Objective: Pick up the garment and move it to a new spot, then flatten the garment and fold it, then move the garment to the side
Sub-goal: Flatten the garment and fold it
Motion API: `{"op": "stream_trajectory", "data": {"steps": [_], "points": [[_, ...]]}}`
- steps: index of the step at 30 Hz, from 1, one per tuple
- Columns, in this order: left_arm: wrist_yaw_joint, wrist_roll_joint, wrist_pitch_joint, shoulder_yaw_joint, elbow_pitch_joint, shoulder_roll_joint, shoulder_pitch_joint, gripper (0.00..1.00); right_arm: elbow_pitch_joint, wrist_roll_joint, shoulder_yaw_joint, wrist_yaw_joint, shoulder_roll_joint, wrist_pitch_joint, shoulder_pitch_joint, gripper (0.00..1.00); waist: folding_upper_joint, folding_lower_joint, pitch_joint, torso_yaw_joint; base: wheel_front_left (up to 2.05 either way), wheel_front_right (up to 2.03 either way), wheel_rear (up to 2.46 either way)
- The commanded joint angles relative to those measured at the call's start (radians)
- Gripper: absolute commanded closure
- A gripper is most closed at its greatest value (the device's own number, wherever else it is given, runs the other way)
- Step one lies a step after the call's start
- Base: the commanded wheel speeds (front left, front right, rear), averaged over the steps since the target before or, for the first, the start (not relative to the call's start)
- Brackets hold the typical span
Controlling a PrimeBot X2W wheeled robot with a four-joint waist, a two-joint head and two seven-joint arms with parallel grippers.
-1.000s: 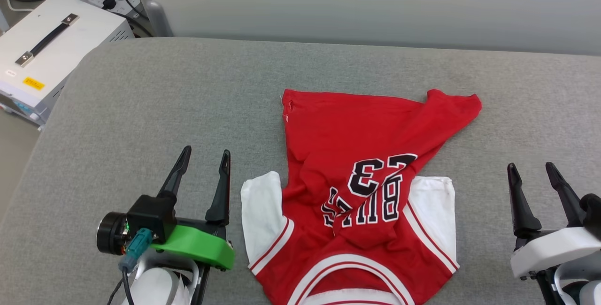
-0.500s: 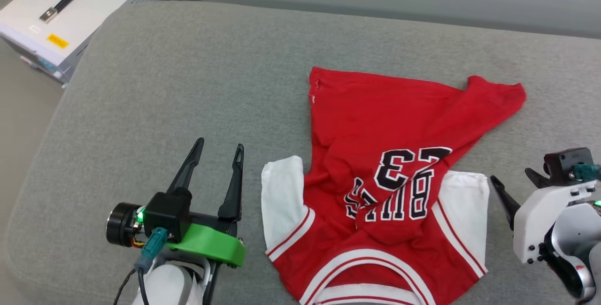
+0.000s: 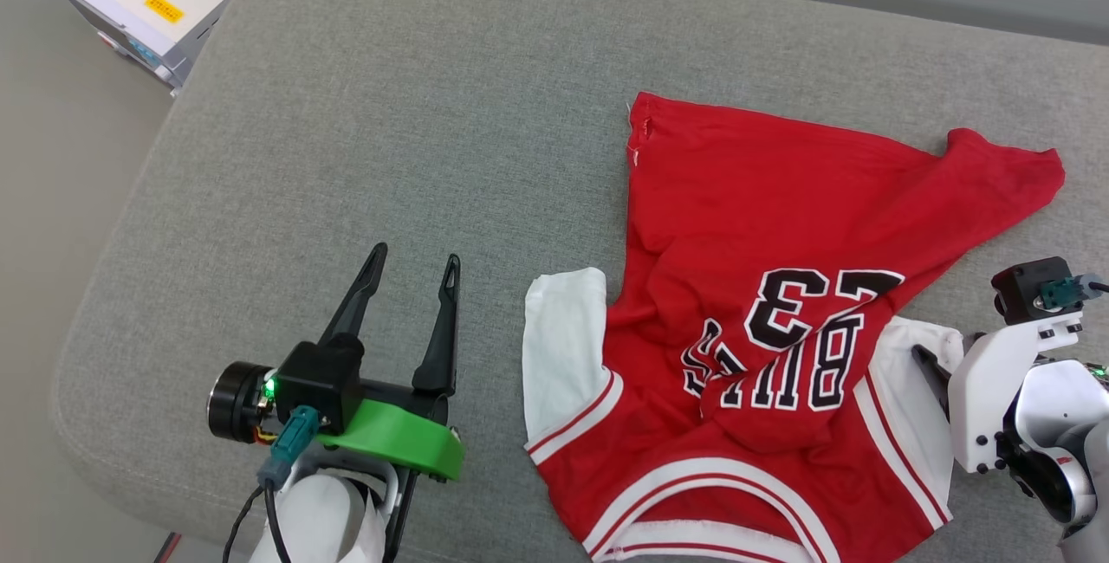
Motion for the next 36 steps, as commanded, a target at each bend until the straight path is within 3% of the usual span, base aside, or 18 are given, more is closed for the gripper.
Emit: {"op": "stream_trajectory", "data": {"steps": [1, 2, 3, 4, 9, 19, 28, 29, 30, 36], "points": [[-0.008, 0.014, -0.006, 0.005, 0.005, -0.009, -0.018, 0.00, 0.033, 0.005, 0.011, -0.001, 0.005, -0.001, 0.000, 0.00, 0.0108, 0.0001, 0.007, 0.003, 0.00, 0.00, 0.00], [-0.011, 0.017, -0.006, 0.008, 0.009, -0.010, -0.018, 0.00, 0.045, 0.007, 0.015, -0.001, 0.003, -0.005, 0.000, 0.53, 0.0108, 0.0001, 0.007, 0.002, 0.00, 0.00, 0.00], [-0.012, 0.019, -0.006, 0.011, 0.012, -0.011, -0.017, 0.00, 0.053, 0.007, 0.018, -0.001, 0.002, -0.011, -0.001, 0.83, 0.0108, 0.0001, 0.006, -0.001, 0.00, 0.00, 0.00], [-0.014, 0.021, -0.006, 0.014, 0.016, -0.012, -0.015, 0.00, 0.064, 0.010, 0.013, -0.001, 0.003, -0.025, -0.002, 1.00, 0.0108, 0.0001, 0.002, -0.005, 0.00, 0.00, 0.00], [-0.019, 0.028, -0.006, 0.030, 0.038, -0.009, -0.005, 0.00, 0.096, 0.007, -0.020, -0.001, 0.002, -0.084, 0.011, 1.00, 0.0108, 0.0001, -0.023, -0.041, 0.00, 0.00, 0.00], [-0.027, 0.034, -0.006, 0.050, 0.082, -0.004, 0.018, 0.00, 0.070, -0.019, -0.213, -0.001, 0.000, -0.158, 0.084, 1.00, 0.0108, 0.0001, -0.082, -0.147, 0.00, 0.00, 0.00], [-0.033, 0.029, -0.006, 0.054, 0.145, -0.002, 0.037, 0.00, 0.051, -0.058, -0.330, -0.001, 0.052, -0.184, 0.183, 1.00, 0.0108, 0.0001, -0.103, -0.206, 0.00, 0.00, 0.00], [-0.035, 0.027, -0.006, 0.053, 0.155, -0.001, 0.038, 0.00, 0.048, -0.062, -0.335, -0.001, 0.063, -0.201, 0.187, 0.60, 0.0108, 0.0001, -0.103, -0.209, 0.00, 0.00, 0.00], [-0.037, 0.026, -0.006, 0.052, 0.163, 0.001, 0.039, 0.00, 0.045, -0.060, -0.332, -0.001, 0.073, -0.217, 0.187, 0.00, 0.0108, 0.0001, -0.105, -0.212, 0.00, 0.00, 0.00], [-0.047, 0.017, 0.011, 0.048, 0.172, 0.026, 0.057, 0.00, -0.022, -0.049, -0.300, -0.001, 0.093, -0.377, 0.161, 0.00, 0.0108, 0.0001, -0.113, -0.219, 0.00, 0.00, 0.00]]}}
